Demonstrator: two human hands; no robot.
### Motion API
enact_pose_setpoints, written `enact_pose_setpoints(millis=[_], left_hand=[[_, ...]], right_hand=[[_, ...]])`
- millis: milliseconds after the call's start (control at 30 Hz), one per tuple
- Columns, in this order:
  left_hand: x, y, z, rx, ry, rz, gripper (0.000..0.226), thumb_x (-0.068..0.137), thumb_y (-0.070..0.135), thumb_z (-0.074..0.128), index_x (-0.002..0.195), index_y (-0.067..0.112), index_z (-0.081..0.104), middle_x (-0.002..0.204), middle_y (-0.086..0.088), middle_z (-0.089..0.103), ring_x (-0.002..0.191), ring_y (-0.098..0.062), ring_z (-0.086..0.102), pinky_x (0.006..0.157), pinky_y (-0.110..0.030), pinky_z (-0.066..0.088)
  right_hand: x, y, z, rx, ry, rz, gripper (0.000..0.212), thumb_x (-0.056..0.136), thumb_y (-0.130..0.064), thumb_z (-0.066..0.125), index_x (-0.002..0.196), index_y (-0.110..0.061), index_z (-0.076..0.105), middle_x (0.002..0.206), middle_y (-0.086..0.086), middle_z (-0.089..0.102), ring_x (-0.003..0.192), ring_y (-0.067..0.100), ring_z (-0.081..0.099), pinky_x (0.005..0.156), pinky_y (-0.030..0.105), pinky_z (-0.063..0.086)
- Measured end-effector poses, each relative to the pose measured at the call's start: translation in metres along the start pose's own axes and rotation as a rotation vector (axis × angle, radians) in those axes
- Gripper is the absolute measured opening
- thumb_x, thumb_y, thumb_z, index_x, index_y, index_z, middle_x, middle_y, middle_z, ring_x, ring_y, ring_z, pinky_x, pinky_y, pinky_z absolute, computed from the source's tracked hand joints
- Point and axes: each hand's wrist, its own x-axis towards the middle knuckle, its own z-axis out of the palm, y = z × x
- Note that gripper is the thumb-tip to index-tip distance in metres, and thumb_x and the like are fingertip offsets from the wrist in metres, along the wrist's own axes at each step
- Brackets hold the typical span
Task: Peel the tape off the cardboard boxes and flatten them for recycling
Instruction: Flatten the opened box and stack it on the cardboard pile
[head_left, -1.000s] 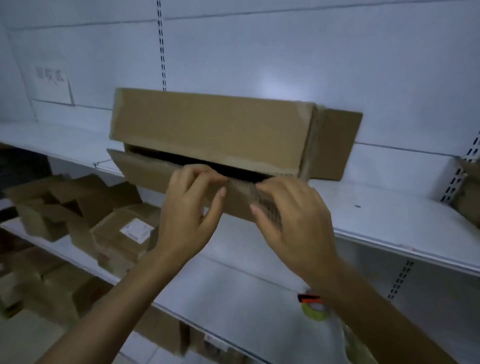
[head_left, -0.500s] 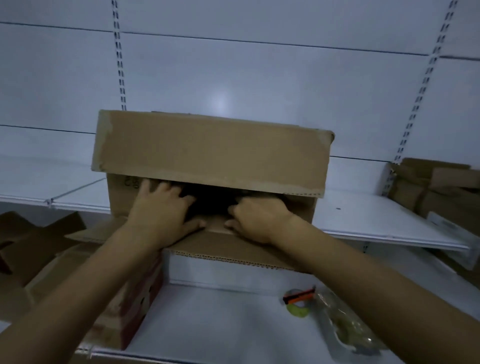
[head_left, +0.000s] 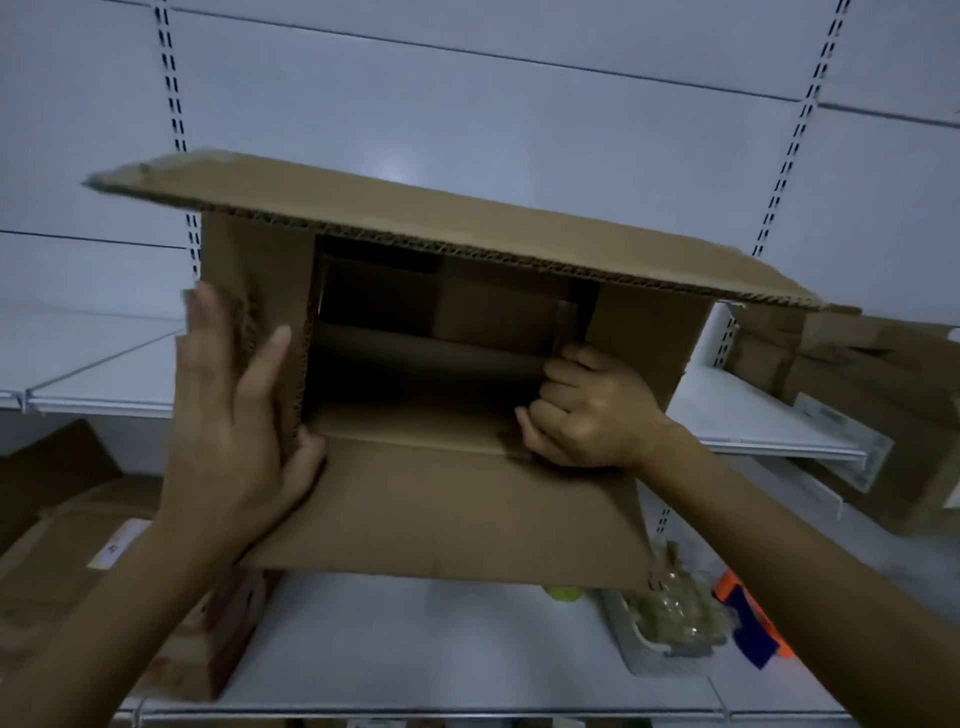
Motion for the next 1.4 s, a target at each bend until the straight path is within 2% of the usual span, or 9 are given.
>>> enact_pose_setpoints(millis=[100,200,333,533,900,1067,1200,1300,1400], left_hand=[[0.022,0.017,-0.018,-0.181,0.052,-0.367,0.070,0.074,0.011,0.051,0.140,0.016,0.030,0.146,-0.012,0.042,0.124,-0.037,0.049,0.097,-0.049,0.045],[0.063,0.021,-0.031,-0.269,0.230,-0.507,0.053,0.084,0.008,0.054,0.134,0.025,0.047,0.122,0.007,0.061,0.110,-0.021,0.059,0.096,-0.030,0.047],[0.093,0.007,-0.046,-0.161,0.107,-0.450,0.050,0.085,0.018,0.046,0.134,0.029,0.046,0.115,-0.014,0.065,0.102,-0.040,0.060,0.091,-0.051,0.049],[0.089,0.009,-0.065,-0.011,-0.043,-0.274,0.046,0.088,0.015,0.051,0.131,0.025,0.037,0.092,-0.030,0.064,0.078,-0.050,0.059,0.071,-0.053,0.049],[0.111,0.035,-0.056,0.086,-0.068,-0.009,0.057,0.081,0.001,0.059,0.131,0.020,0.039,0.063,-0.030,0.059,0.055,-0.047,0.058,0.057,-0.051,0.049],[0.105,0.016,-0.047,-0.028,-0.140,-0.061,0.066,0.078,0.034,0.043,0.139,0.048,0.025,0.077,-0.023,0.061,0.066,-0.044,0.058,0.065,-0.058,0.050],[0.097,0.009,-0.045,-0.034,-0.154,-0.058,0.064,0.083,0.023,0.049,0.138,0.046,0.028,0.072,-0.024,0.058,0.062,-0.042,0.055,0.062,-0.056,0.050],[0.088,0.012,-0.050,0.027,-0.177,-0.031,0.073,0.080,0.002,0.060,0.139,0.034,0.032,0.065,-0.025,0.056,0.053,-0.040,0.054,0.054,-0.049,0.049],[0.075,0.014,-0.058,0.126,-0.185,0.056,0.061,0.081,0.000,0.062,0.135,0.010,0.036,0.059,-0.026,0.058,0.044,-0.041,0.055,0.048,-0.036,0.042]], right_hand=[[-0.001,0.008,-0.005,-0.020,0.025,0.009,0.035,0.083,-0.016,0.062,0.049,-0.013,0.054,0.048,0.006,0.052,0.049,0.023,0.050,0.069,0.031,0.043],[0.008,0.017,-0.015,-0.009,0.044,-0.008,0.036,0.084,-0.015,0.060,0.048,-0.012,0.055,0.046,0.006,0.052,0.046,0.022,0.047,0.064,0.031,0.039],[0.018,0.031,-0.029,-0.035,0.140,0.032,0.038,0.084,-0.016,0.058,0.046,-0.011,0.051,0.045,0.005,0.049,0.045,0.021,0.045,0.060,0.031,0.038],[-0.012,0.021,-0.041,-0.136,0.199,0.113,0.039,0.082,-0.014,0.057,0.044,-0.012,0.049,0.043,0.005,0.045,0.043,0.020,0.042,0.059,0.030,0.034],[-0.059,0.006,-0.088,-0.330,0.183,0.265,0.046,0.090,-0.016,0.043,0.045,-0.009,0.049,0.045,0.009,0.044,0.042,0.021,0.042,0.060,0.034,0.032],[-0.085,-0.008,-0.115,-0.387,0.121,0.280,0.043,0.093,-0.020,0.035,0.052,-0.011,0.045,0.049,0.009,0.044,0.045,0.022,0.043,0.061,0.035,0.030],[-0.109,-0.020,-0.135,-0.421,0.025,0.313,0.031,0.094,-0.023,0.033,0.067,-0.012,0.043,0.056,0.012,0.053,0.060,0.026,0.046,0.065,0.036,0.033],[-0.137,-0.028,-0.142,-0.447,-0.066,0.375,0.041,0.094,-0.026,0.034,0.069,-0.008,0.060,0.075,0.017,0.068,0.082,0.029,0.055,0.073,0.037,0.036],[-0.140,-0.032,-0.144,-0.449,-0.087,0.393,0.045,0.095,-0.026,0.036,0.068,-0.005,0.065,0.083,0.018,0.070,0.089,0.031,0.055,0.077,0.038,0.035]])
